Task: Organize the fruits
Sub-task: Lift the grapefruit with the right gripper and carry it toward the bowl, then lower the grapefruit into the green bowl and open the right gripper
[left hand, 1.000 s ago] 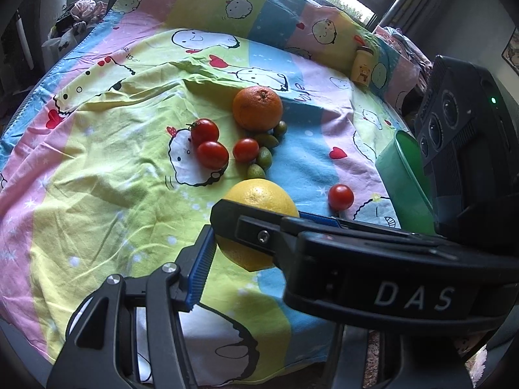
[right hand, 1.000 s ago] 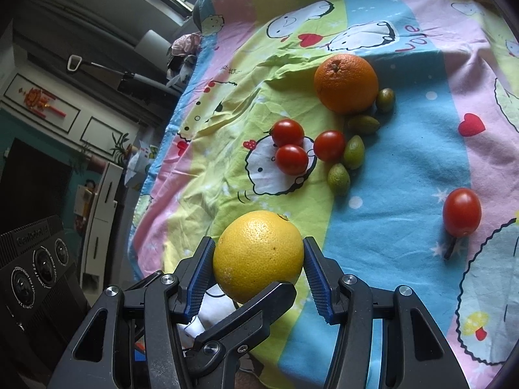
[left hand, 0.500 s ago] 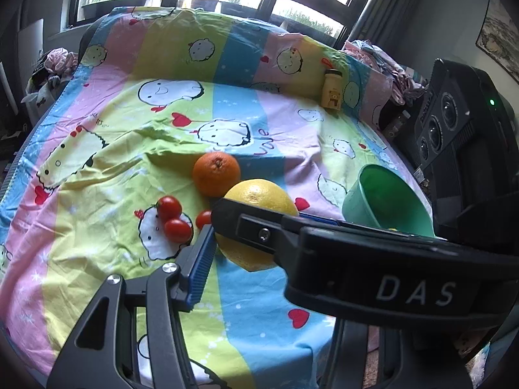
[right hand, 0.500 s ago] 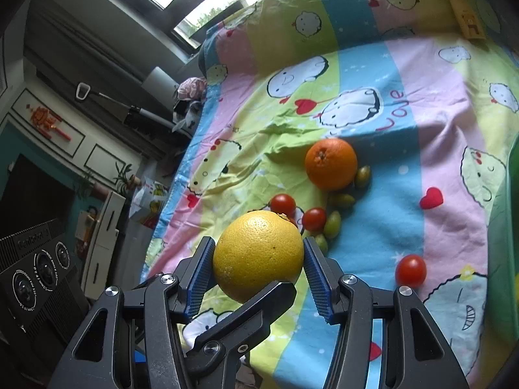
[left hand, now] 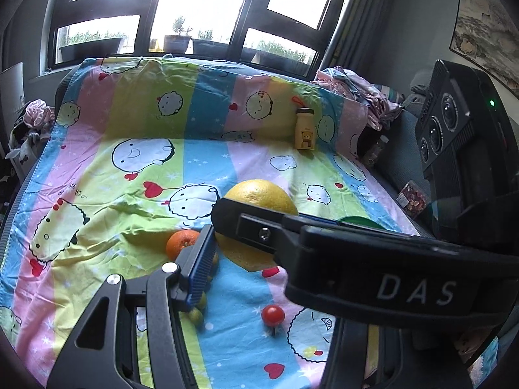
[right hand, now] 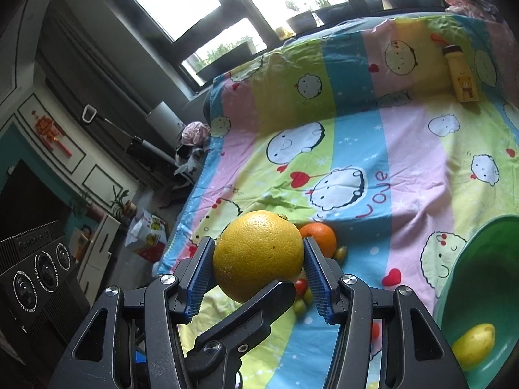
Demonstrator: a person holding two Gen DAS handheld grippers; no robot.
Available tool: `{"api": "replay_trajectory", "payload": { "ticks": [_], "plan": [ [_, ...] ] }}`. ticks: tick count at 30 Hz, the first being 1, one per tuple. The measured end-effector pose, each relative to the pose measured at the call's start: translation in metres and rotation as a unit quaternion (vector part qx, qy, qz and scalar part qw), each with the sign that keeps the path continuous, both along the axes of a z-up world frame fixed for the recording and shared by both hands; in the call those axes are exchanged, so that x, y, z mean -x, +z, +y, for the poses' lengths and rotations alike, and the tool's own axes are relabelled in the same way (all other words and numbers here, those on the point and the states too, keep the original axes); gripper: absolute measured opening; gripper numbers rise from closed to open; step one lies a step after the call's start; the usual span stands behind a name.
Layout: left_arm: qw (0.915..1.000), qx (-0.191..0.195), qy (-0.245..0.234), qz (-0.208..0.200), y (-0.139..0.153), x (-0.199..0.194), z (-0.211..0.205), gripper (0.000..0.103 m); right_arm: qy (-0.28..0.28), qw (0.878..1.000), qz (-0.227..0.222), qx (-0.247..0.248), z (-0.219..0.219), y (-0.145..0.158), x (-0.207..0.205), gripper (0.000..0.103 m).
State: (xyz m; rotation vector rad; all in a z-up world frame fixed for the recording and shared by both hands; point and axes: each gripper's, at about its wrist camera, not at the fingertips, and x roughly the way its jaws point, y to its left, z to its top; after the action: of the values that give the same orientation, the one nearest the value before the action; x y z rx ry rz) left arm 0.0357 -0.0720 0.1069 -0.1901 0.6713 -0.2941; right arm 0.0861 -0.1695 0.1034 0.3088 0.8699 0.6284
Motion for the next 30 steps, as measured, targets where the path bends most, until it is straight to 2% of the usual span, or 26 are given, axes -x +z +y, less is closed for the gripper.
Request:
{"api": "replay_trajectory", "payload": {
  "ticks": [6, 15, 30],
  "plan": [
    [0.9990, -0.021, -0.039, -0.005, 0.003, -0.016, -0.024, 0.051, -0.036, 0.999, -0.008, -0.022, -0.028, 0.001, -0.006, 0.057],
    [0.9948, -0.025, -0.098, -0.011, 0.003, -0.030, -0.058, 0.051, -0.099, 0.995, -0.015, -0.030, -0.069, 0.002, -0.005, 0.057],
    [0.9916, -0.025, -0.127, 0.001, -0.015, -0.035, -0.083, 0.051, -0.139, 0.989, 0.005, -0.048, -0.100, -0.019, -0.002, 0.057]
  ]
}}
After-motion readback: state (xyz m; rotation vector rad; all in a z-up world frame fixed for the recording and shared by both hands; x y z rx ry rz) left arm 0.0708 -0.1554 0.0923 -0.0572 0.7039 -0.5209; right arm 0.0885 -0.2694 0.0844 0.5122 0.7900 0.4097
